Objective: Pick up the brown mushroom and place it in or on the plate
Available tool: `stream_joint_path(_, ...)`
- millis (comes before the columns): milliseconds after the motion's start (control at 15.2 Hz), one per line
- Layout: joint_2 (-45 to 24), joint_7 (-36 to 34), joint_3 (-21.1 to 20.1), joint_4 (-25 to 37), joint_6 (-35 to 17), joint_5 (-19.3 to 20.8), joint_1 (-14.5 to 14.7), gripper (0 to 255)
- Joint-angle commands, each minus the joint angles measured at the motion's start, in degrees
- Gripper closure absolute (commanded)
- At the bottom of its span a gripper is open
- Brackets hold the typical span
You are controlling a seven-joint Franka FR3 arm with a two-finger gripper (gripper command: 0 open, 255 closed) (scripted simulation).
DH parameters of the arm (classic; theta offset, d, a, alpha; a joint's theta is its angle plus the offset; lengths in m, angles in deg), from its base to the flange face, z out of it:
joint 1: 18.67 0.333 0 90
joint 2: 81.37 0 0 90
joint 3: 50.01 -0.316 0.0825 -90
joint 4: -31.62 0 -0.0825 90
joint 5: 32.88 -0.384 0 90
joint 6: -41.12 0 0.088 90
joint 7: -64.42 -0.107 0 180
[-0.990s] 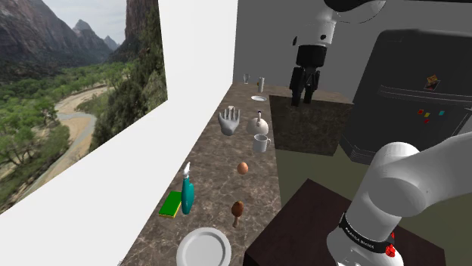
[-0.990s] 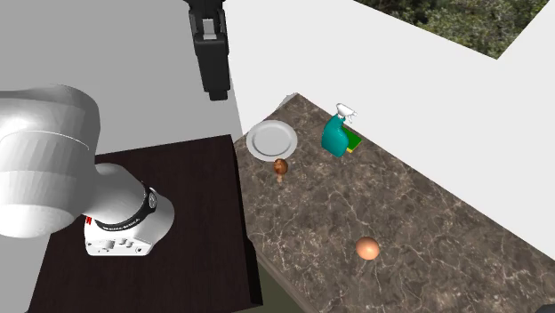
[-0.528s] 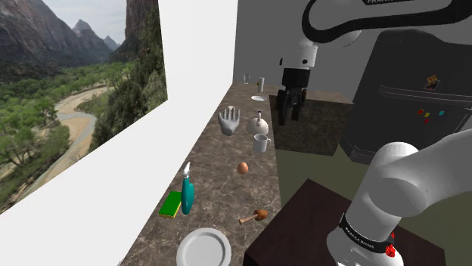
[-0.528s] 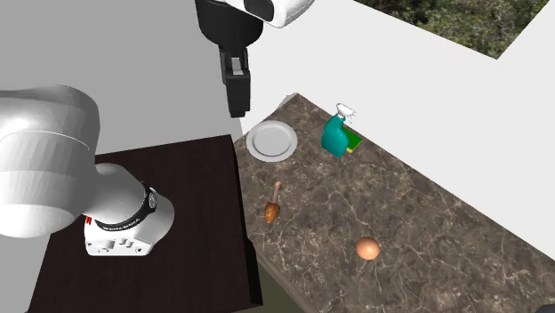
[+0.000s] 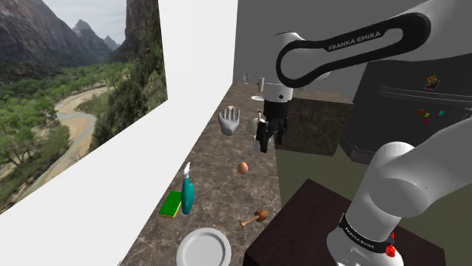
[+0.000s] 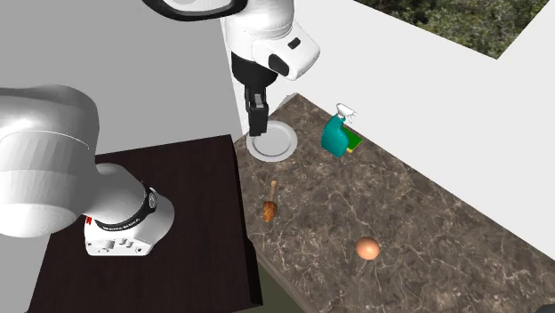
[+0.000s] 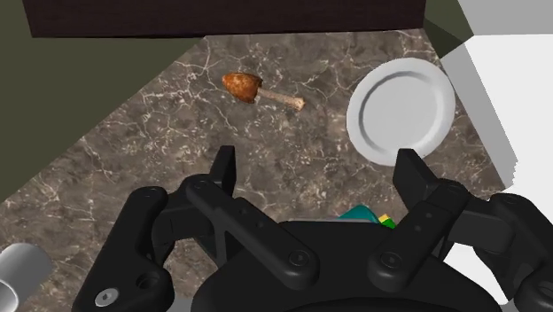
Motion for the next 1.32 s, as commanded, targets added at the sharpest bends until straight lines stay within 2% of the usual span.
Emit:
stream_joint_path(0,-3.5,-1.0,-1.1,-1.2,-4.6,-0.2,0.2,0)
stream_joint_path(396,-15.2,-4.6,-4.5,-3.1,-17.8,-0.3,0.6,0)
stream_joint_path(660,-24.7,-7.8,-6.5,-2.6,-26.2,1.1,0.5,0)
stream_joint_path(1056,-40.3,-14.7,-7.7,0.9,-37.2,6.6,0.7,0)
stream_joint_path(1254,-46.6,-17.9,-6.9,3.2,-40.8,9.7,1.5,0)
